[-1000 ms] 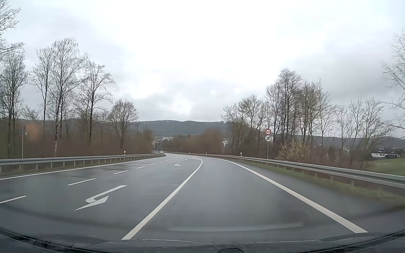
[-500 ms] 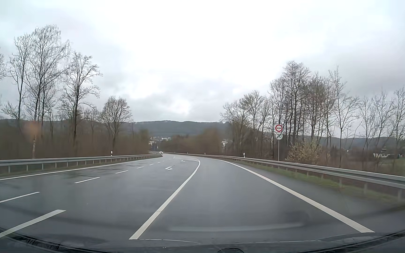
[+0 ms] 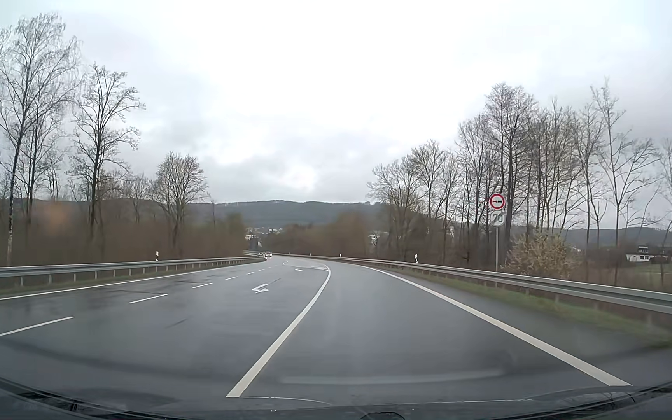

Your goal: Follow the waypoints while adhering to traffic rules and regulations

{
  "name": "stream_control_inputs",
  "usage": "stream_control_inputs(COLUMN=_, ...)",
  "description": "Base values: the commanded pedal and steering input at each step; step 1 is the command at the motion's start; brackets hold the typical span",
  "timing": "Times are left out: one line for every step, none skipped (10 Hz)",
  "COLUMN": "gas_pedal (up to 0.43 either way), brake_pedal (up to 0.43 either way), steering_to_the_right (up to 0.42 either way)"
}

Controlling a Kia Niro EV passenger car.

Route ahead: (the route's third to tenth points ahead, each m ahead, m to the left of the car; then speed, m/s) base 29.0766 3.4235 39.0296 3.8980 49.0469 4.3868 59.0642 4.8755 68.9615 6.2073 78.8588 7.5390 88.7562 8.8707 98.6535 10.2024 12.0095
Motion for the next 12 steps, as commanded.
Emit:
stream_control_inputs(gas_pedal=0.488, brake_pedal=0.000, steering_to_the_right=0.000)
stream_control_inputs(gas_pedal=0.488, brake_pedal=0.000, steering_to_the_right=0.008)
stream_control_inputs(gas_pedal=0.488, brake_pedal=0.000, steering_to_the_right=0.017)
stream_control_inputs(gas_pedal=0.488, brake_pedal=0.000, steering_to_the_right=0.016)
stream_control_inputs(gas_pedal=0.488, brake_pedal=0.000, steering_to_the_right=0.014)
stream_control_inputs(gas_pedal=0.488, brake_pedal=0.000, steering_to_the_right=0.011)
stream_control_inputs(gas_pedal=0.488, brake_pedal=0.000, steering_to_the_right=0.007)
stream_control_inputs(gas_pedal=0.488, brake_pedal=0.000, steering_to_the_right=0.004)
stream_control_inputs(gas_pedal=0.488, brake_pedal=0.000, steering_to_the_right=0.003)
stream_control_inputs(gas_pedal=0.488, brake_pedal=0.000, steering_to_the_right=0.002)
stream_control_inputs(gas_pedal=0.488, brake_pedal=0.000, steering_to_the_right=0.000)
stream_control_inputs(gas_pedal=0.488, brake_pedal=0.000, steering_to_the_right=-0.001)
